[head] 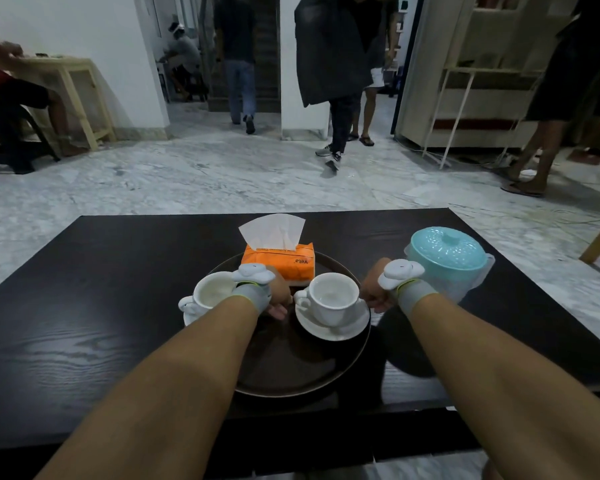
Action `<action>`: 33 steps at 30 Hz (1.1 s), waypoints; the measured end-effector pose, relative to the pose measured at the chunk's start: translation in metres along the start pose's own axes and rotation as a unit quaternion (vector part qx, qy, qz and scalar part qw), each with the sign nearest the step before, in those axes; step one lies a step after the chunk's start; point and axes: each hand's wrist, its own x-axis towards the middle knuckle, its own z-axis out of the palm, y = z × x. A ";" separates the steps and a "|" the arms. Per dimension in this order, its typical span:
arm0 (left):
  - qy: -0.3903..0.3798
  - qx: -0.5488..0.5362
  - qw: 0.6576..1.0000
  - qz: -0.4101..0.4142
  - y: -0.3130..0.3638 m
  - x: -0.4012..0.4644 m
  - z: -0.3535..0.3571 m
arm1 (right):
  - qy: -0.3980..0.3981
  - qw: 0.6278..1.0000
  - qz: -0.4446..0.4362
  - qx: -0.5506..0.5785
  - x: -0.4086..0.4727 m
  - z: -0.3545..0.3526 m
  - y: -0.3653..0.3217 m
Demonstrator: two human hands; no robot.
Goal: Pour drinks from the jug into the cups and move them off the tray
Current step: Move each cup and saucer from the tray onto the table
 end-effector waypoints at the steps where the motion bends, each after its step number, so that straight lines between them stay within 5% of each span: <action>1: -0.010 -0.009 1.000 -0.008 0.000 0.001 0.001 | -0.008 1.000 0.009 0.005 0.000 0.002 0.002; 16: -0.044 -0.088 0.995 -0.025 -0.011 0.010 0.022 | -0.022 0.999 0.024 0.027 0.014 0.014 0.017; 33: -0.030 -0.001 0.999 0.013 0.001 -0.007 0.010 | 0.007 1.000 -0.010 0.008 0.005 0.009 0.013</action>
